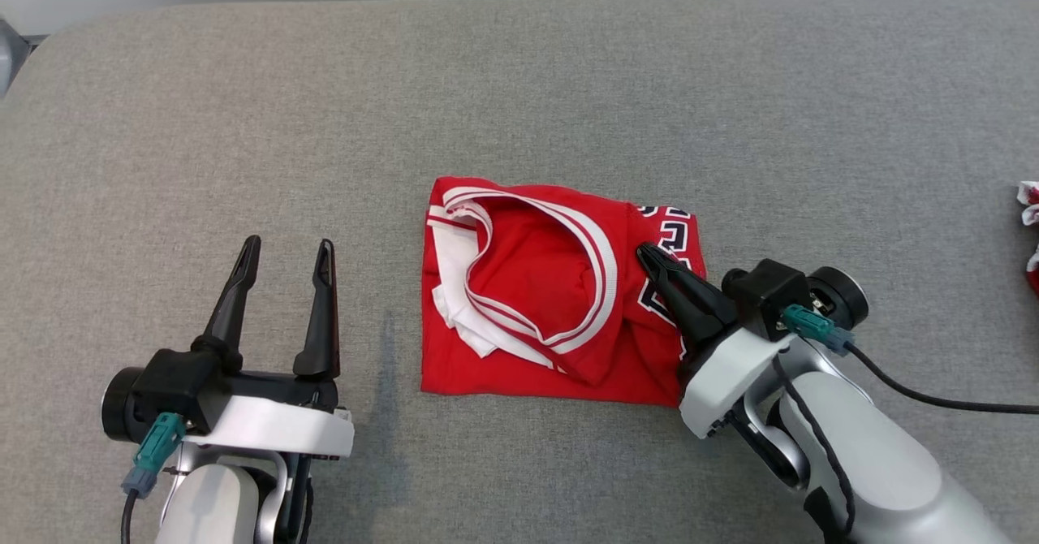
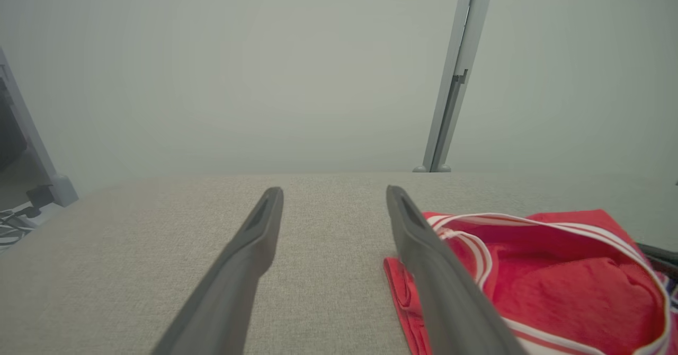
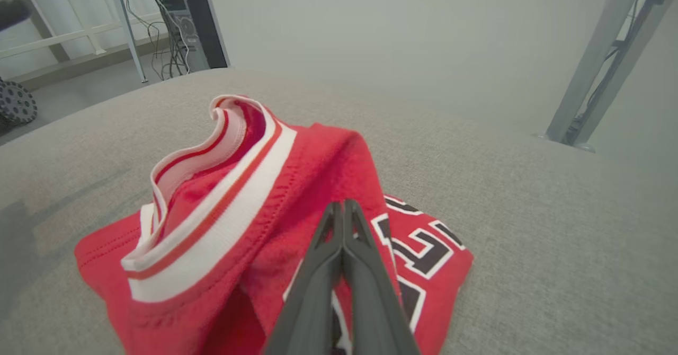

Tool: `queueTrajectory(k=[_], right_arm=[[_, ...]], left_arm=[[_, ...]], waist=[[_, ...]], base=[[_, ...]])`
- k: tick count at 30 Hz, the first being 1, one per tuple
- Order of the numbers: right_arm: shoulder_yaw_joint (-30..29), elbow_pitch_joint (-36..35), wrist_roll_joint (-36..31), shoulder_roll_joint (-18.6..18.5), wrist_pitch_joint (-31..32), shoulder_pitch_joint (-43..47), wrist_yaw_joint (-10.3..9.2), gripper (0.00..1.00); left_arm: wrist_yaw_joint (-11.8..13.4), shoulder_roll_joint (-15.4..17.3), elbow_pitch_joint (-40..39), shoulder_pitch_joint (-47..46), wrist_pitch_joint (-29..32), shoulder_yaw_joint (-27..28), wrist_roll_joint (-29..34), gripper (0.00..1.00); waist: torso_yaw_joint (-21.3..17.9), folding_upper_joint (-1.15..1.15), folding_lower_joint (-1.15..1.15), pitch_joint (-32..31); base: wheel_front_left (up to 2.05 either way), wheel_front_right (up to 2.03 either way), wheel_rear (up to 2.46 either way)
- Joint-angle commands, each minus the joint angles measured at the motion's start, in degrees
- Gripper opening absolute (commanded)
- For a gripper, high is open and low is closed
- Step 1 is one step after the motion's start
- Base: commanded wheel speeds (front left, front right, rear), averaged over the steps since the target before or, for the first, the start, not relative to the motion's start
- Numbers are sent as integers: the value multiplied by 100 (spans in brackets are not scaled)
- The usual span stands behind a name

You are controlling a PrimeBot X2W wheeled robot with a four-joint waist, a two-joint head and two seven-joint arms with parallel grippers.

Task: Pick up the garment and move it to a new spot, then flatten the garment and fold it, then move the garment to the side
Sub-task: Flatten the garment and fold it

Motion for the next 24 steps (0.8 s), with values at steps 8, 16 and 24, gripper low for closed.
queueTrajectory(k=[8, 16, 24], right_arm=[[841, 888, 425, 292, -175, -619, -3, 0], [1697, 965, 860, 475, -204, -728, -3, 0], [1818, 1123, 1225, 430, -209, -753, -3, 0]], left_arm=[[-28, -33, 134, -203, -40, -60, -59, 100], [-51, -54, 109, -220, -44, -36, -43, 100], [-100, -74, 104, -261, -45, -22, -22, 100]], waist=[[159, 0, 0, 139], [125, 0, 0, 164], [86, 0, 0, 174]], base=[[0, 0, 0], [0, 0, 0], [0, 0, 0]])
